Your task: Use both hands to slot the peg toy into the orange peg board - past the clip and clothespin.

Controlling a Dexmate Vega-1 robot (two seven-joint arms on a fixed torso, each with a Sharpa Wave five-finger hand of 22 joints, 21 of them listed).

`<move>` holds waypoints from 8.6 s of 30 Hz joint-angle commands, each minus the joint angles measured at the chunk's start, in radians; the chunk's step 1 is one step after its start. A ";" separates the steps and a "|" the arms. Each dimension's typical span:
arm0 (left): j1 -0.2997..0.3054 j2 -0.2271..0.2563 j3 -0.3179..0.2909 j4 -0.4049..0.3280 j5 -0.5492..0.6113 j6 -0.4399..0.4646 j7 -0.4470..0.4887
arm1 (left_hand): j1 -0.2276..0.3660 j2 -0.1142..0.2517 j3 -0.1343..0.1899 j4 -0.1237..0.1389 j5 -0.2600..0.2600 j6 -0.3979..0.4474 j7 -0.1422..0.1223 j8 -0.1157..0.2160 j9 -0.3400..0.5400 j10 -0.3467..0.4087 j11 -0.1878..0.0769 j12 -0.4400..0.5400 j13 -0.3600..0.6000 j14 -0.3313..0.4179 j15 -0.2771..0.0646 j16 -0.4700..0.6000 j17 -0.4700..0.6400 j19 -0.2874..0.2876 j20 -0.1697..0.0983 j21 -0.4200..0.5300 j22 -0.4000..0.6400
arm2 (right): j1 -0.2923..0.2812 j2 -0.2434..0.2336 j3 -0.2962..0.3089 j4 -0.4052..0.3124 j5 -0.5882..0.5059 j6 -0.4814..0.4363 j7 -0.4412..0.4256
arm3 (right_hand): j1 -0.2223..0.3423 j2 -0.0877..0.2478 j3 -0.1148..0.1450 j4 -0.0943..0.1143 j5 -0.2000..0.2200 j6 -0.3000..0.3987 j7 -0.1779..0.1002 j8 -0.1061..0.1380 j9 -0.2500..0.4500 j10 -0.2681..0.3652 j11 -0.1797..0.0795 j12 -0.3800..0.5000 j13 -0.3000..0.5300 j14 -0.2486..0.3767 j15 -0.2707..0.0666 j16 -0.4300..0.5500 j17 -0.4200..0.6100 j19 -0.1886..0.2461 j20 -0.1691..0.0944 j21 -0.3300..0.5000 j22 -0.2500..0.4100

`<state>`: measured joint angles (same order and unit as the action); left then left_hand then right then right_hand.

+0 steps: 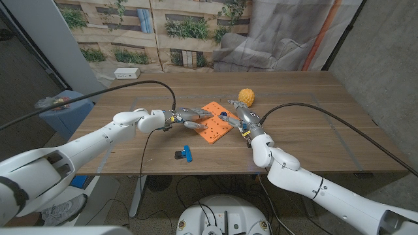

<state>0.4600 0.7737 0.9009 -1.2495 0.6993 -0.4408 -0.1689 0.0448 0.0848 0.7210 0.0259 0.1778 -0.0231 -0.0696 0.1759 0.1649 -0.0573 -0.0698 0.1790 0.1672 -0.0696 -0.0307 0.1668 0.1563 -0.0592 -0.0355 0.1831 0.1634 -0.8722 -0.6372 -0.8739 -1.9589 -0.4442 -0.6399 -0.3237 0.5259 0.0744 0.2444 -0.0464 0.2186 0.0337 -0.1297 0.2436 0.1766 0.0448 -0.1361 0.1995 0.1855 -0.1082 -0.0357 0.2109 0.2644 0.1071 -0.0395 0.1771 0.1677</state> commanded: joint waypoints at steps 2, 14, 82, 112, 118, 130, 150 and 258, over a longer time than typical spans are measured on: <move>0.000 -0.001 0.016 0.003 -0.002 0.002 -0.026 | 0.012 0.090 0.008 -0.002 0.001 0.048 -0.001 0.006 0.008 0.048 -0.007 0.007 0.006 0.031 -0.070 0.010 0.011 0.021 -0.138 0.010 0.008 | 0.038 -0.028 -0.072 -0.031 -0.168 -0.108 0.117 | -0.039 0.022 0.001 0.021 0.008 -0.007 0.019 -0.015 0.002 0.005 -0.013 -0.005 -0.002 -0.014 -0.033 0.005 0.003 -0.012 -0.018 0.003 -0.001; -0.005 -0.002 0.016 0.005 -0.003 0.001 -0.031 | 0.016 0.092 0.008 -0.005 0.001 0.045 -0.002 0.005 0.008 0.046 -0.009 0.006 0.006 0.031 -0.070 0.010 0.010 0.021 -0.137 0.010 0.008 | 0.065 -0.019 -0.126 -0.015 -0.301 -0.152 0.206 | -0.093 0.049 -0.006 0.045 0.006 -0.010 0.016 -0.032 0.001 0.015 -0.020 -0.006 -0.004 -0.019 -0.033 0.008 0.003 -0.036 -0.025 0.000 -0.001; 0.019 0.006 0.005 -0.038 -0.008 0.034 -0.041 | 0.017 0.093 0.007 0.002 0.001 0.042 -0.002 0.007 0.008 0.045 -0.010 0.006 0.006 0.032 -0.070 0.011 0.013 0.024 -0.137 0.010 0.008 | -0.002 0.053 -0.103 0.083 -0.583 -0.151 0.406 | -0.216 0.097 0.009 0.088 -0.005 0.016 0.004 -0.052 0.001 0.037 -0.038 -0.013 -0.006 -0.035 -0.031 0.019 0.000 -0.065 -0.027 0.013 -0.001; 0.038 0.013 -0.005 -0.068 -0.006 0.046 -0.044 | 0.018 0.093 0.007 0.004 0.001 0.043 -0.002 0.008 0.008 0.045 -0.010 0.006 0.006 0.033 -0.070 0.011 0.012 0.024 -0.137 0.009 0.008 | -0.003 0.041 -0.112 0.064 -0.573 -0.134 0.400 | -0.236 0.096 0.017 0.090 -0.009 0.036 0.004 -0.049 0.001 0.055 -0.036 -0.009 -0.005 -0.013 -0.051 0.029 -0.003 -0.042 -0.034 0.017 -0.001; 0.042 0.014 -0.007 -0.074 -0.004 0.050 -0.043 | 0.017 0.093 0.008 0.005 0.001 0.042 -0.003 0.008 0.008 0.045 -0.010 0.006 0.006 0.033 -0.070 0.011 0.013 0.024 -0.137 0.009 0.008 | -0.011 0.045 -0.106 0.062 -0.573 -0.139 0.382 | -0.238 0.096 0.021 0.088 -0.009 0.039 0.001 -0.049 0.002 0.057 -0.035 -0.009 -0.005 -0.008 -0.051 0.031 -0.004 -0.037 -0.033 0.017 -0.002; 0.056 0.023 -0.013 -0.093 -0.005 0.061 -0.045 | 0.018 0.094 0.008 0.005 0.001 0.043 -0.003 0.008 0.008 0.045 -0.010 0.006 0.006 0.032 -0.070 0.010 0.012 0.024 -0.137 0.009 0.008 | -0.020 0.055 -0.095 0.064 -0.572 -0.142 0.340 | -0.240 0.093 0.029 0.081 -0.009 0.051 -0.009 -0.047 0.002 0.063 -0.042 -0.009 -0.005 0.002 -0.048 0.033 -0.009 -0.021 -0.024 0.020 -0.001; 0.048 0.020 -0.014 -0.082 -0.002 0.052 -0.051 | 0.020 0.094 0.007 0.004 0.001 0.044 -0.003 0.008 0.008 0.044 -0.010 0.006 0.006 0.033 -0.070 0.011 0.012 0.024 -0.137 0.009 0.008 | -0.035 0.057 -0.058 0.039 -0.514 -0.137 0.261 | -0.240 0.091 0.039 0.071 -0.010 0.055 -0.016 -0.049 0.002 0.070 -0.039 -0.009 -0.004 0.013 -0.047 0.036 -0.014 -0.010 -0.010 0.019 -0.001; 0.022 0.006 0.006 -0.038 -0.005 0.029 -0.037 | 0.021 0.095 0.009 0.012 0.001 0.047 -0.003 0.008 0.008 0.046 -0.010 0.006 0.006 0.033 -0.070 0.011 0.012 0.024 -0.136 0.009 0.008 | -0.012 -0.008 -0.051 0.036 -0.520 0.013 0.407 | -0.321 0.091 0.058 0.075 -0.024 0.100 -0.012 -0.047 0.004 0.076 -0.039 -0.005 -0.002 0.008 -0.049 0.039 -0.011 -0.002 -0.010 0.009 0.001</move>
<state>0.4725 0.7772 0.9177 -1.2766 0.6918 -0.4131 -0.1697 0.0577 0.0899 0.7289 0.0319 0.1776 -0.0163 -0.0765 0.1741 0.1645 -0.0540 -0.0734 0.1774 0.1668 -0.0682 -0.0325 0.1667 0.1562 -0.0595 -0.0360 0.1830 0.1631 -0.8817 -0.6491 -0.9238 -1.9223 -0.9598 -0.6158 0.0631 0.2132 0.1451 0.2995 0.0222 0.1944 0.1269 -0.1412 0.1895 0.1792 0.1150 -0.1733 0.1853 0.1788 -0.0907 -0.0376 0.2465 0.2489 0.1094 -0.0371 0.1866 0.1651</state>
